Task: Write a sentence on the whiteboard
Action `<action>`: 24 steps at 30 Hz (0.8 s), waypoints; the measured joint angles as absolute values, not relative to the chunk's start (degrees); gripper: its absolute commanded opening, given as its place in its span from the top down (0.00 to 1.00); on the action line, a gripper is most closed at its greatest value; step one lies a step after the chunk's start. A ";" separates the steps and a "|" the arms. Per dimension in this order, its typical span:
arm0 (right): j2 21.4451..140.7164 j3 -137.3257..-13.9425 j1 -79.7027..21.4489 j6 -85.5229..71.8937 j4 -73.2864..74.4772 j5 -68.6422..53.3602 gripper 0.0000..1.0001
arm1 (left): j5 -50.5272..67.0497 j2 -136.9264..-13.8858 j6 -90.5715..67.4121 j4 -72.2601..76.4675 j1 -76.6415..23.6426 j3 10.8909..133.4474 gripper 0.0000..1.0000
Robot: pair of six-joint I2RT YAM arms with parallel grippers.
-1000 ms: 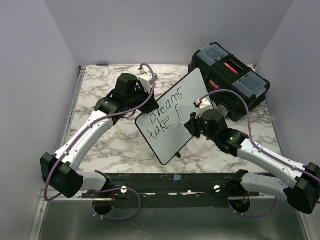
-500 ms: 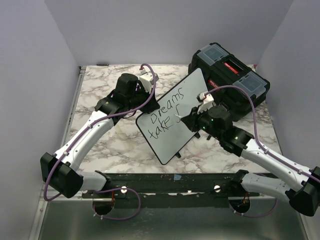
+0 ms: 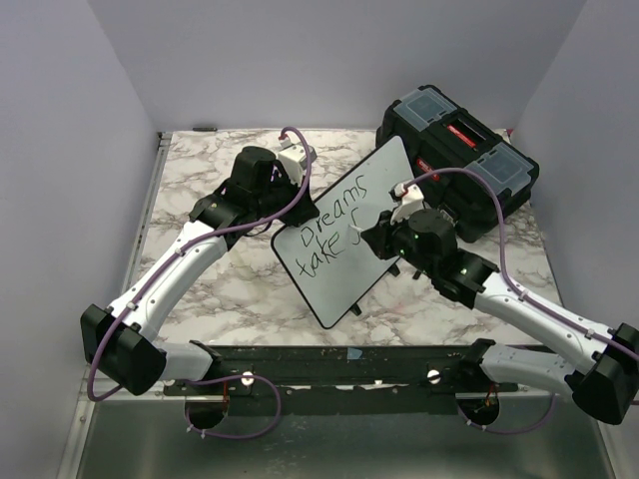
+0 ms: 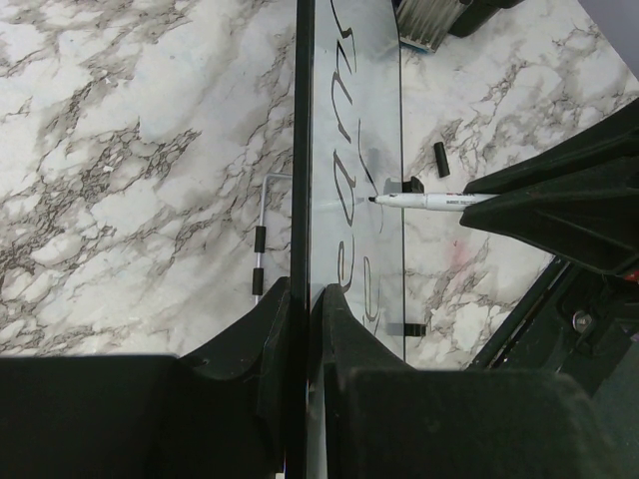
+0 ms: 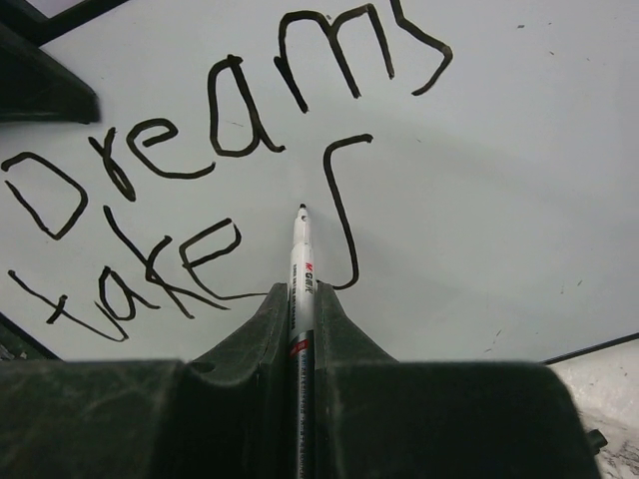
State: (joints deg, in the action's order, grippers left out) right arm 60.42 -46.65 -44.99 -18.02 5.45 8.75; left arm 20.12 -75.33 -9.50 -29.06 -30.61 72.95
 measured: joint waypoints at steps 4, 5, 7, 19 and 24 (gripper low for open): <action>61.47 -46.65 -44.99 -18.02 5.32 10.41 0.99 | 20.01 -75.33 -9.47 -29.08 -30.63 72.95 1.00; 61.63 -46.68 -44.99 -18.00 5.28 11.05 0.99 | 19.94 -75.33 -9.47 -29.10 -30.61 72.95 1.00; 61.78 -46.65 -44.99 -18.00 5.23 11.79 0.99 | 19.88 -75.33 -9.50 -29.10 -30.61 72.95 1.00; 62.37 -46.68 -44.99 -17.98 5.28 17.58 0.99 | 19.70 -75.35 -9.50 -29.04 -30.72 72.95 1.00; 62.24 -46.92 -44.99 -17.98 5.41 18.63 0.99 | 19.70 -75.33 -9.50 -28.95 -30.87 72.95 1.00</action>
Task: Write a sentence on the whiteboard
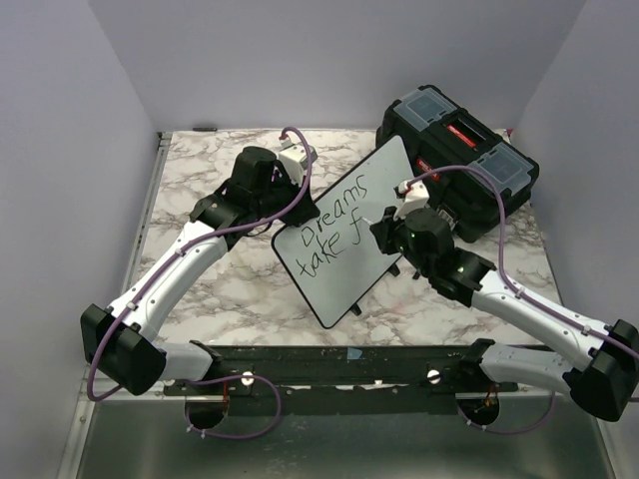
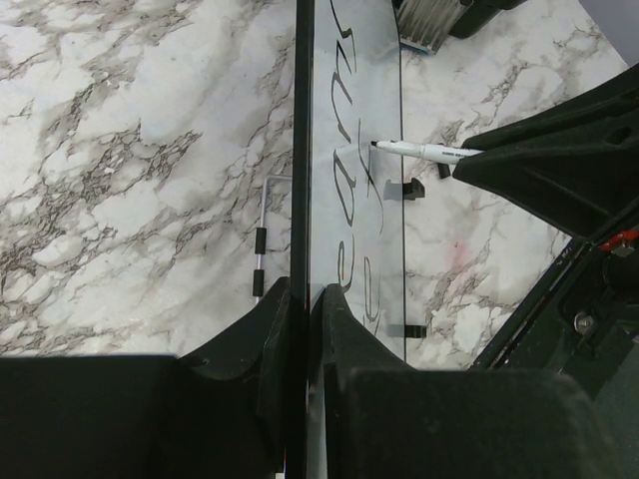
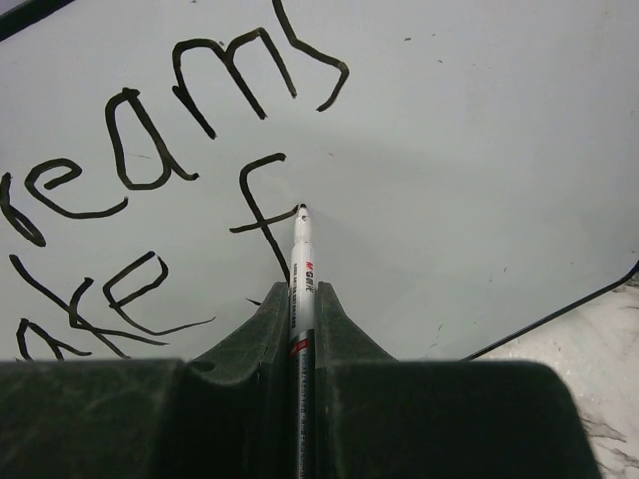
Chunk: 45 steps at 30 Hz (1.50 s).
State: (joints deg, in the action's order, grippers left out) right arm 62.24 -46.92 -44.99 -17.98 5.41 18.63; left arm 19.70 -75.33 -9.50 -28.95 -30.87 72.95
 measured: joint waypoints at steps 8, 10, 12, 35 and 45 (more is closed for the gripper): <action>60.69 -48.82 -44.99 -18.13 6.31 21.30 0.99 | 19.70 -75.33 -9.50 -28.93 -30.89 72.95 1.00; 60.69 -49.65 -44.99 -18.13 6.33 21.76 0.99 | 19.70 -75.33 -9.50 -28.93 -30.89 72.95 1.00; 60.71 -50.11 -44.99 -18.13 6.35 22.04 0.99 | 19.70 -75.33 -9.50 -28.93 -30.89 72.95 1.00; 63.83 -51.66 -44.99 -18.13 6.50 22.72 0.99 | 19.68 -75.33 -9.50 -28.93 -31.00 72.95 1.00; 65.91 -52.42 -44.99 -18.06 6.46 22.74 0.99 | 19.44 -75.22 -9.50 -28.91 -31.22 72.97 1.00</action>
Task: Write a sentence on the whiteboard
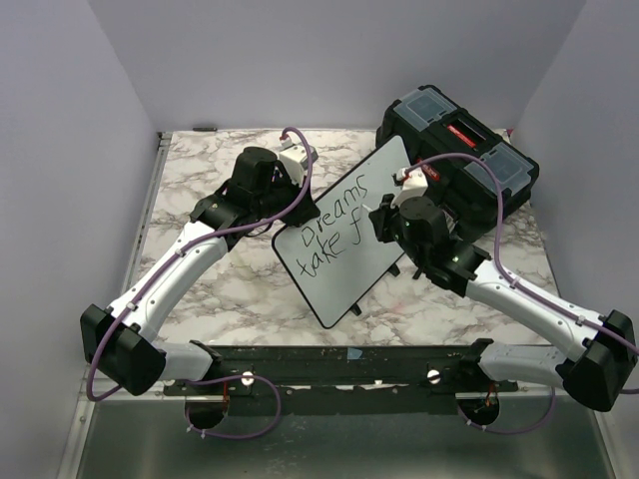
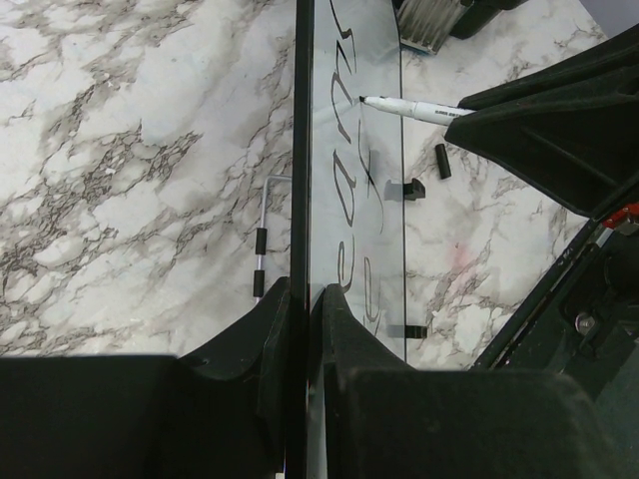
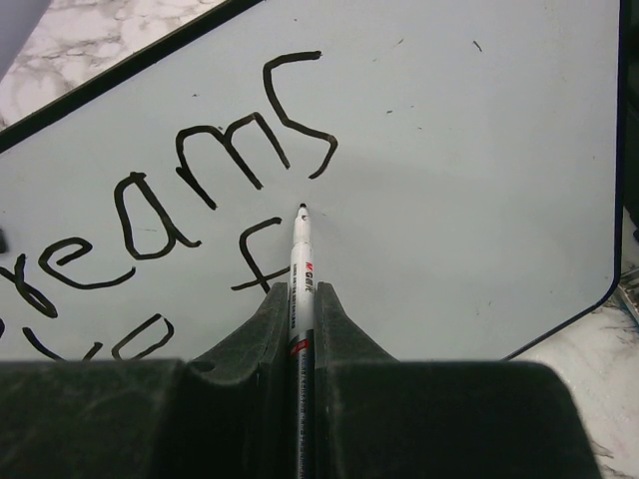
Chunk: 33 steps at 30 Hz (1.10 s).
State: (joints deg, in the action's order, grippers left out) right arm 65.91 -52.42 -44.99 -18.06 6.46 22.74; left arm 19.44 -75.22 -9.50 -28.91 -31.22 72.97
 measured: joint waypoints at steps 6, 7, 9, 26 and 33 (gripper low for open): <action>66.43 -52.93 -44.99 -17.98 6.07 22.90 0.99 | 19.18 -75.22 -9.50 -28.95 -31.22 72.97 1.00; 66.46 -52.95 -44.99 -17.98 6.07 22.90 0.99 | 19.14 -75.22 -9.50 -28.95 -31.20 72.97 1.00; 66.48 -52.97 -44.99 -18.00 6.07 22.87 0.99 | 19.09 -75.22 -9.50 -28.97 -31.22 72.97 1.00; 66.30 -52.01 -44.99 -18.68 5.61 22.87 0.99 | 18.96 -75.22 -9.50 -28.99 -31.20 72.97 1.00; 65.84 -51.00 -44.99 -19.49 5.63 22.85 0.99 | 18.87 -75.22 -9.50 -29.08 -31.20 72.97 1.00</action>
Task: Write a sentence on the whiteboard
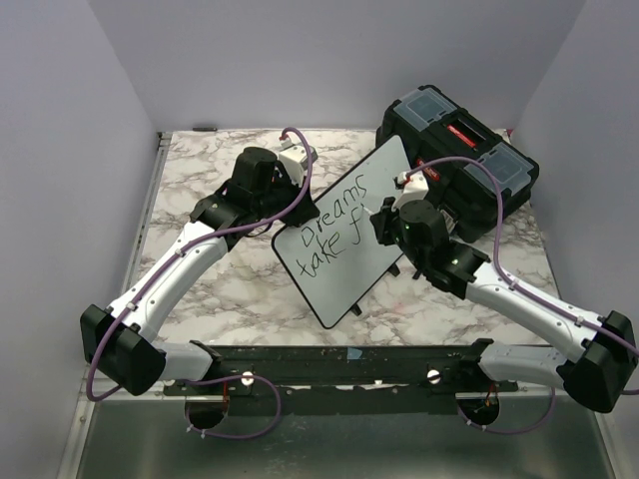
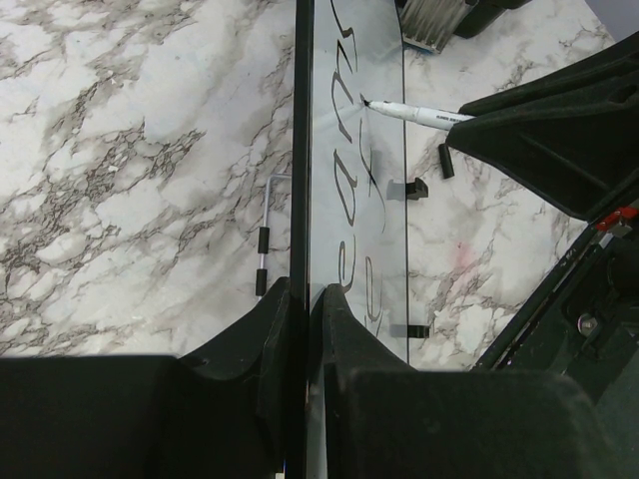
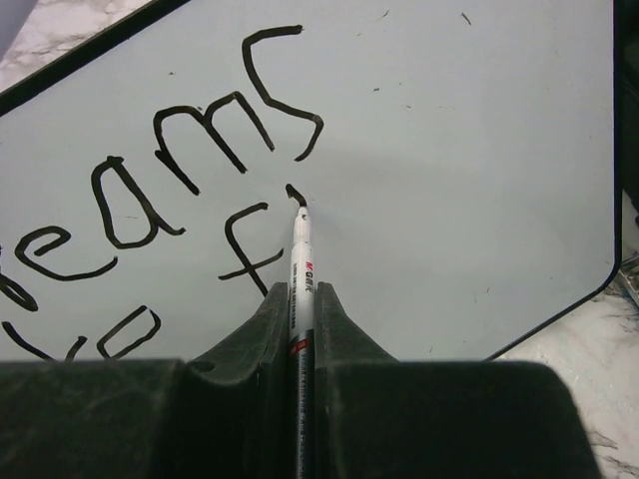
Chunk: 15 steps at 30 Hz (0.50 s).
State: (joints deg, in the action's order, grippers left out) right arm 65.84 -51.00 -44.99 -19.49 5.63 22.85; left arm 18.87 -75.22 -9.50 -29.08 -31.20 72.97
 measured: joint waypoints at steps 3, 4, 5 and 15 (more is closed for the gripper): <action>65.41 -50.37 -44.99 -19.55 5.67 22.83 0.99 | 18.87 -75.22 -9.52 -29.06 -31.22 72.97 1.00; 65.21 -50.09 -44.99 -19.62 5.69 22.83 0.99 | 18.87 -75.22 -9.52 -29.06 -31.22 72.95 1.00; 65.08 -49.91 -44.99 -19.68 5.69 22.81 0.99 | 18.87 -75.22 -9.52 -29.06 -31.22 72.95 1.00; 62.98 -46.33 -44.99 -21.10 6.31 21.80 0.99 | 18.87 -75.22 -9.52 -29.04 -31.24 72.97 1.00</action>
